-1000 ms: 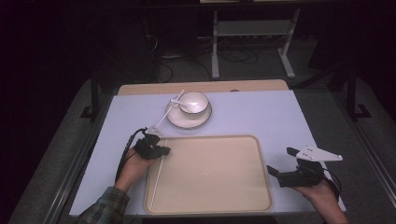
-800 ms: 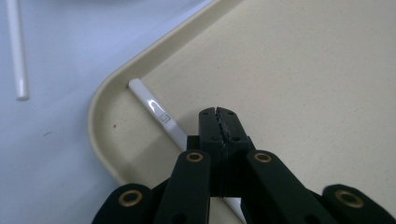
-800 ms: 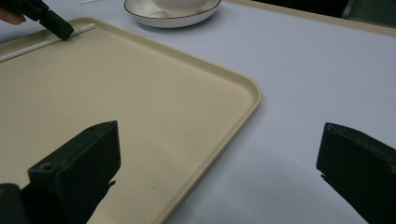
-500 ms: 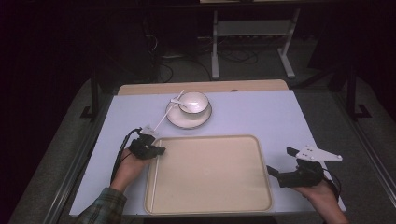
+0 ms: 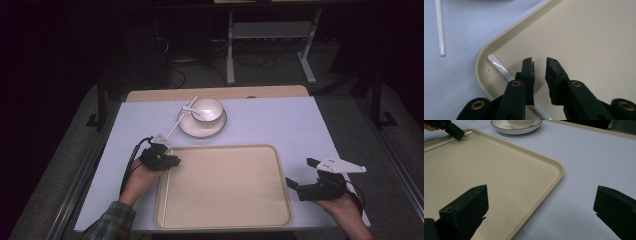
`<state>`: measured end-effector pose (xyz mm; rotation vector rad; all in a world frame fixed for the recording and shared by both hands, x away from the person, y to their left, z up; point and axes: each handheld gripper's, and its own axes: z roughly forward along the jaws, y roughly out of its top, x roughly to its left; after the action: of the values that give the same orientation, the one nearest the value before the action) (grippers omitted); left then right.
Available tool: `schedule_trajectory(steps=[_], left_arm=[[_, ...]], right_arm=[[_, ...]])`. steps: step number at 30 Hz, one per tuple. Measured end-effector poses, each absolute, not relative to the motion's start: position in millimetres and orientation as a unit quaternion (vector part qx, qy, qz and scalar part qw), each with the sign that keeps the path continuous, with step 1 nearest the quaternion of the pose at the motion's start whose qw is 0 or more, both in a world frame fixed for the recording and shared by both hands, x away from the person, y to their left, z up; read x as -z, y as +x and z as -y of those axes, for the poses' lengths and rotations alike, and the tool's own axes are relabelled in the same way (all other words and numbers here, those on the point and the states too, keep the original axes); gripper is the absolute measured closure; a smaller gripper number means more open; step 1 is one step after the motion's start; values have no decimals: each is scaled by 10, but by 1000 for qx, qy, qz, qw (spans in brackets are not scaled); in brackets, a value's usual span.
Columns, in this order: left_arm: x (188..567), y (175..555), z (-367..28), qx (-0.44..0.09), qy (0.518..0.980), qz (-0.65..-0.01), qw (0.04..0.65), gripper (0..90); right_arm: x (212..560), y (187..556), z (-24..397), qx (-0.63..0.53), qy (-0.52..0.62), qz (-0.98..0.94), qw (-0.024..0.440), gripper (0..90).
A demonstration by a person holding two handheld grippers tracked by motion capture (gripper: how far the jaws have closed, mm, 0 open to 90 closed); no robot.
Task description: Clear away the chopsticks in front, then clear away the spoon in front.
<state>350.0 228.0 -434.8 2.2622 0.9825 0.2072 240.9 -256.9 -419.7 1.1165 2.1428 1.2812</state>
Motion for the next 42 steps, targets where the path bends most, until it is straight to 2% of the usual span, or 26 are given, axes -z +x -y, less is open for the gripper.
schedule_trajectory(steps=[2, 5, 8, 10, 12, 13, 20, 27, 42], left_arm=[[4334, 3498, -2273, -81, 862, -376, 330, 703], [4314, 3501, -2268, -79, 861, -376, 332, 584], [4293, 3509, -2266, -78, 860, -373, 338, 533], [4258, 3507, -2255, -78, 858, -370, 347, 453], [4237, 3504, -2250, -79, 858, -367, 351, 434], [4207, 3502, -2243, -81, 858, -363, 354, 380], [4149, 3520, -2242, -82, 858, -358, 358, 266], [4087, 3559, -2265, -90, 855, -357, 366, 217], [3962, 3918, -2341, -112, 847, -365, 371, 239]], right_arm=[[4196, 2409, 2569, -459, 400, -768, 202, 0], [4198, 2411, 2562, -459, 398, -769, 202, 0], [4199, 2410, 2560, -459, 398, -769, 201, 0], [4199, 2408, 2565, -459, 399, -768, 201, 0], [4198, 2408, 2565, -459, 399, -768, 201, 0], [4198, 2410, 2563, -459, 398, -768, 201, 0], [4201, 2411, 2557, -458, 398, -769, 201, 0], [4203, 2419, 2554, -457, 399, -769, 200, 0], [4215, 2432, 2565, -456, 404, -767, 200, 0]])
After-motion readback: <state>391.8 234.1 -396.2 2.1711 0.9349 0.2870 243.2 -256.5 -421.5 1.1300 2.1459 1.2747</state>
